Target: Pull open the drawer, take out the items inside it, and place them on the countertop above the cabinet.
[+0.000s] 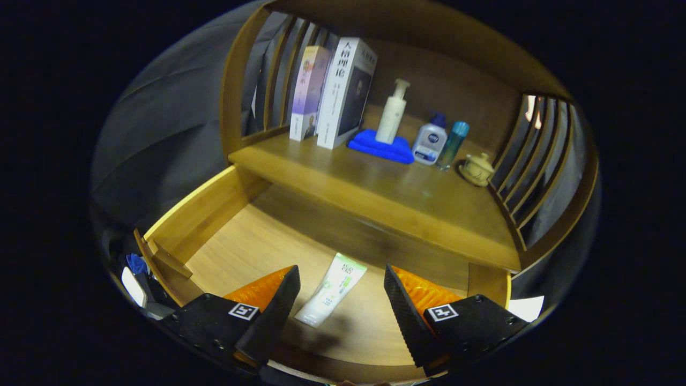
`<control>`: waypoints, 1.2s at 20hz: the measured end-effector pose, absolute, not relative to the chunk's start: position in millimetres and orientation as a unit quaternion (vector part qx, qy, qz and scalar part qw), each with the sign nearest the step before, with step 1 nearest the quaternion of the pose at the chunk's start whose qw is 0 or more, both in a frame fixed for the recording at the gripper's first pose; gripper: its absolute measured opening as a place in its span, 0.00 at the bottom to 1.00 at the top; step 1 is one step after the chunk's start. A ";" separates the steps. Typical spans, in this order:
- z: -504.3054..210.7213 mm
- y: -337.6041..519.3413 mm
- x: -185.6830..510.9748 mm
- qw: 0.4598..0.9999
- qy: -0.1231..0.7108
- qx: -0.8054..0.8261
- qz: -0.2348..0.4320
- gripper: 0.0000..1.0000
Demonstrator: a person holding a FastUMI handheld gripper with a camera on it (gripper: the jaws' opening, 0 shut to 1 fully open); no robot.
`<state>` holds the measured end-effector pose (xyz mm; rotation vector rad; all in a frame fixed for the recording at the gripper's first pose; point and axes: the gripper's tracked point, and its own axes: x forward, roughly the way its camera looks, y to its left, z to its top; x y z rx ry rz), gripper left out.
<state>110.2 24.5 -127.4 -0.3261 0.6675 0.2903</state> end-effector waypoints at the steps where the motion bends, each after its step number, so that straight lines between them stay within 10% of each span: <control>1: -133.3 22.9 114.4 0.916 0.341 -0.160 0.139 0.98; 17: -218.9 21.0 132.6 0.804 0.564 -0.130 0.137 0.95; 24: -226.3 24.1 127.8 0.777 0.563 -0.229 0.164 0.54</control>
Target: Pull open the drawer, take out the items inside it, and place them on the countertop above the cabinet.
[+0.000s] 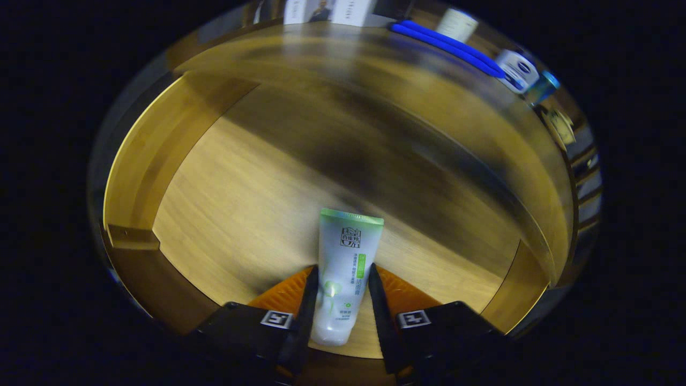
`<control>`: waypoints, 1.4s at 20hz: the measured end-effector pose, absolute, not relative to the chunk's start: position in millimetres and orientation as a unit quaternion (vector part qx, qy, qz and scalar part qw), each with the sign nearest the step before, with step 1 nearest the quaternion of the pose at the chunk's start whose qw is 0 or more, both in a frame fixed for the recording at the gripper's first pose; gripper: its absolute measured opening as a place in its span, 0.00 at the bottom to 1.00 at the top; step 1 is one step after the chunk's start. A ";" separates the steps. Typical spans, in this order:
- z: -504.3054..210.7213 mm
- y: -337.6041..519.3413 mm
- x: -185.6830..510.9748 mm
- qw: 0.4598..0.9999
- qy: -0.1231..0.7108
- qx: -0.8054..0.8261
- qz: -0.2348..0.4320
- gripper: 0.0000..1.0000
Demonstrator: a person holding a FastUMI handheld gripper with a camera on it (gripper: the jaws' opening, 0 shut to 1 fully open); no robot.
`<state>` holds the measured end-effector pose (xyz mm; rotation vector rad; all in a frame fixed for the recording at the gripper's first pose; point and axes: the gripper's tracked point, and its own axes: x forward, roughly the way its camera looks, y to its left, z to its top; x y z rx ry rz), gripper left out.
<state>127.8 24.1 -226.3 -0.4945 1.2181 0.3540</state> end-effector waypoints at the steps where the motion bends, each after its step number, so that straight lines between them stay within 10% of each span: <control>1: -223.8 25.3 124.6 0.774 0.562 -0.239 0.167 0.49; 17: -167.3 53.2 96.2 0.818 0.485 -0.194 0.240 0.48; 19: -149.0 51.6 95.5 0.828 0.480 -0.167 0.239 0.12; 24: -178.6 50.7 91.7 0.807 0.518 -0.157 0.238 0.11; 28: -197.5 67.1 97.8 0.801 0.537 -0.133 0.228 0.54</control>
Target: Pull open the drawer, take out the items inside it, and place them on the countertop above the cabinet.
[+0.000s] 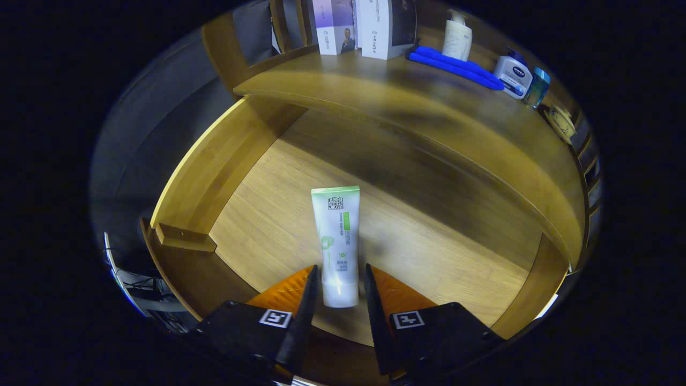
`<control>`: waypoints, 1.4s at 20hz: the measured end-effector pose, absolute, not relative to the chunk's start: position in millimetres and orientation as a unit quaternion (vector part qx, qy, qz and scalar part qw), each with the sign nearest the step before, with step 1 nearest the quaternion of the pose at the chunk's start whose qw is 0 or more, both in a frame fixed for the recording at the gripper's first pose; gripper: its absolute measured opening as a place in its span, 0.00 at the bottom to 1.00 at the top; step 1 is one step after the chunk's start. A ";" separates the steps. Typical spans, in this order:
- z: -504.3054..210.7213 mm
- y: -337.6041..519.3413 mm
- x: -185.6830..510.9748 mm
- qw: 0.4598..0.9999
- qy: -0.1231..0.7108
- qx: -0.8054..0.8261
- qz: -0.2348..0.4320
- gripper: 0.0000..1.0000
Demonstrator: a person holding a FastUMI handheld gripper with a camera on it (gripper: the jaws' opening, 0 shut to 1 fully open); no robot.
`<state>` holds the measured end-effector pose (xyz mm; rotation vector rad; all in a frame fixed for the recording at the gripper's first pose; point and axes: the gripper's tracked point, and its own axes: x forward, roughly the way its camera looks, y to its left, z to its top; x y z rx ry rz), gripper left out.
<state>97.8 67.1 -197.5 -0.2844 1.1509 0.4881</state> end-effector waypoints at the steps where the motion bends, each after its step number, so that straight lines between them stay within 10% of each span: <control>1: -200.5 68.6 103.7 0.804 0.536 -0.134 0.220 0.55; 9: -220.8 82.4 110.8 0.774 0.558 -0.198 0.224 0.49; 14: -216.5 84.6 110.6 0.773 0.545 -0.210 0.247 0.20; 28: -117.9 82.6 70.2 0.832 0.451 -0.096 0.309 0.20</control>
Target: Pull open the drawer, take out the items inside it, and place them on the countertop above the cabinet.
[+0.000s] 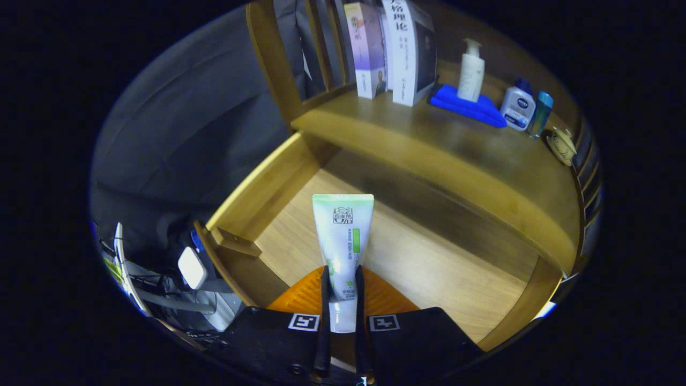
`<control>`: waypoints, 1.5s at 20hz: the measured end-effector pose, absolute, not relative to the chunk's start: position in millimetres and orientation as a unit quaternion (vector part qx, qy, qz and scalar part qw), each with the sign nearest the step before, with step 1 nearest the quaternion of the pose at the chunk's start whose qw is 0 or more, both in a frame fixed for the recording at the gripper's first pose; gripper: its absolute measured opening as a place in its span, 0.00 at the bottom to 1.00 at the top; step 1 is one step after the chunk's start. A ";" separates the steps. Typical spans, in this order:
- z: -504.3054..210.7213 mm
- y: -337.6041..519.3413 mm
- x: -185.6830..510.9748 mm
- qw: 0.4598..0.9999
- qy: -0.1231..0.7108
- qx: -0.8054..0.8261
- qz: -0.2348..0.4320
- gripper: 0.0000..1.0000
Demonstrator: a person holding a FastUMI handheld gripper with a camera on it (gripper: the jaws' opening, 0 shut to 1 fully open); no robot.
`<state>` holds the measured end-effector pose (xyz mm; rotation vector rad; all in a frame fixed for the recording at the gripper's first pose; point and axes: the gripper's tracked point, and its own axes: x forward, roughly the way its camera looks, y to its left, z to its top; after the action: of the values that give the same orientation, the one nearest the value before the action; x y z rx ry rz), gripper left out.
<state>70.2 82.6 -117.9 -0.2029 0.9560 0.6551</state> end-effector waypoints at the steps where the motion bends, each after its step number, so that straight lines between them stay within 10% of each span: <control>1: -105.7 79.7 72.6 0.837 0.443 -0.088 0.310 0.20; 22: -67.0 -13.4 271.2 0.910 0.388 0.127 0.070 0.26; 25: -62.4 -4.7 268.5 0.916 0.375 0.119 0.073 0.36; 30: -38.7 8.4 243.9 0.946 0.304 0.072 0.087 0.87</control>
<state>243.9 8.4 -38.7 0.1476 0.6192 0.1764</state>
